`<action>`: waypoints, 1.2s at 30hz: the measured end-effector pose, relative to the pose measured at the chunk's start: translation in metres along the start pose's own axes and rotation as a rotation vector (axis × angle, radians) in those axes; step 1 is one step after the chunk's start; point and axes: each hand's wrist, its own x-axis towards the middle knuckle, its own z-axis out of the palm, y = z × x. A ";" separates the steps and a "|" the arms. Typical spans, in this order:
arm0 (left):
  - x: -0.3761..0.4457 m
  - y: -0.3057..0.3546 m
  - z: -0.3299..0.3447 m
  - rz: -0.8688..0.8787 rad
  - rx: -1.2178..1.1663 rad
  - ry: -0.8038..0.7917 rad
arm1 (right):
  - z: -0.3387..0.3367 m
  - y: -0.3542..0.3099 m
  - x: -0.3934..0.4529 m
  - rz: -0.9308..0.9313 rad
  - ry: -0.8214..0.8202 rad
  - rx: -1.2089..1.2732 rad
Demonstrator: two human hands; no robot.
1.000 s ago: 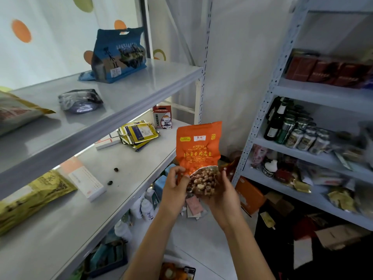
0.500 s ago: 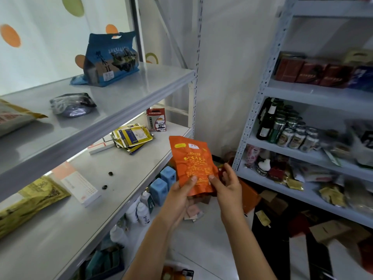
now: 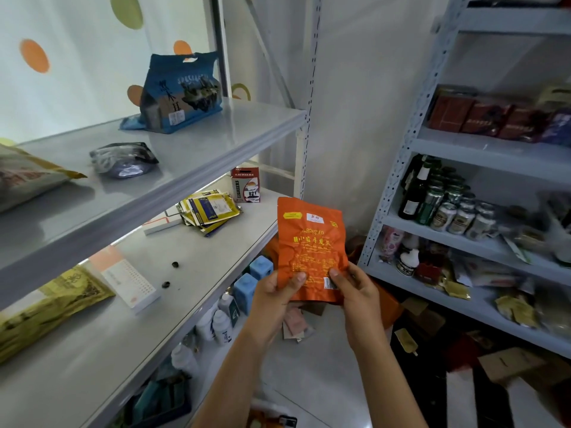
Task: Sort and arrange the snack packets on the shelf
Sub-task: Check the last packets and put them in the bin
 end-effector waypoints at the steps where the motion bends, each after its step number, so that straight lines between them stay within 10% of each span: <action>1: 0.001 0.002 -0.001 0.021 0.046 0.004 | 0.001 0.000 0.000 -0.009 -0.009 0.007; 16: 0.028 0.165 -0.032 0.445 0.181 0.252 | 0.151 -0.094 0.045 -0.408 -0.421 -0.042; 27: -0.023 0.262 -0.116 0.630 0.580 0.821 | 0.305 -0.117 0.015 -0.458 -0.883 -0.075; 36: -0.066 0.289 -0.201 0.612 1.403 1.194 | 0.402 -0.116 -0.025 -0.630 -1.103 -0.331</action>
